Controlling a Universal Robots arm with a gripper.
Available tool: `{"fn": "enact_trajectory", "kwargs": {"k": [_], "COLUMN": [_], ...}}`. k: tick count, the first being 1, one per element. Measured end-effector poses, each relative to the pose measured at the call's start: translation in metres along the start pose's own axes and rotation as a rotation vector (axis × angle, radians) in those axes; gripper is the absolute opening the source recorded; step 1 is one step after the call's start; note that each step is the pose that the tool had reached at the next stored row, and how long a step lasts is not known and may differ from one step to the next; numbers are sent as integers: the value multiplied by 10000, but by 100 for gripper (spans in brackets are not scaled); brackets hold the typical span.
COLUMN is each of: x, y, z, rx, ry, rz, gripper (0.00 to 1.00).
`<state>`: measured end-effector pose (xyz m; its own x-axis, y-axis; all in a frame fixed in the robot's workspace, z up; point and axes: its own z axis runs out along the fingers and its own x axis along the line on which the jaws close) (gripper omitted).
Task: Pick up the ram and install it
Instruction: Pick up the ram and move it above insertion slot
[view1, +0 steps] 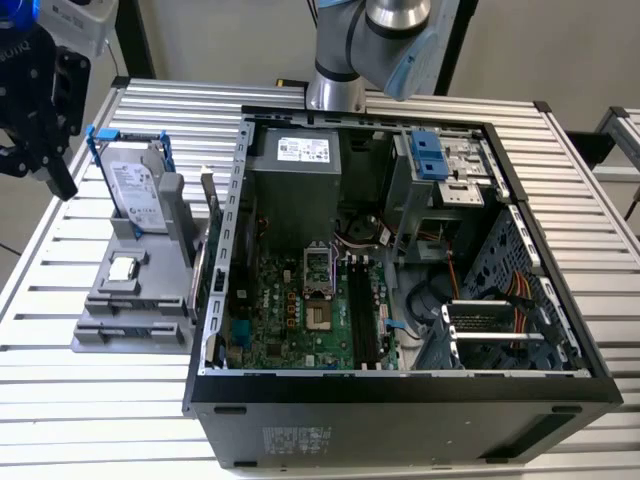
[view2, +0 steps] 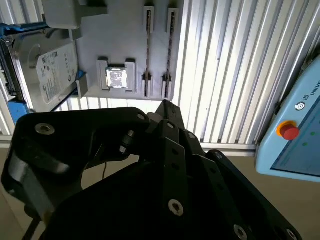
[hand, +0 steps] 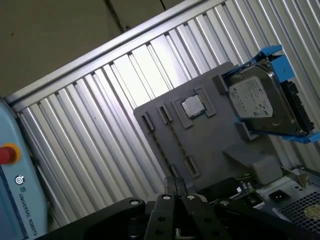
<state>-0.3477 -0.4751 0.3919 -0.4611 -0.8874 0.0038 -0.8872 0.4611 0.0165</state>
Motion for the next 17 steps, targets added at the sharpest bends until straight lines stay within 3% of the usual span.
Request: {"fn": "enact_trajectory", "kwargs": {"k": [17], "x": [-9], "y": [5], "z": [0], "rx": [17], "ry": [46], "rz": [-1625], "gripper": [0]}}
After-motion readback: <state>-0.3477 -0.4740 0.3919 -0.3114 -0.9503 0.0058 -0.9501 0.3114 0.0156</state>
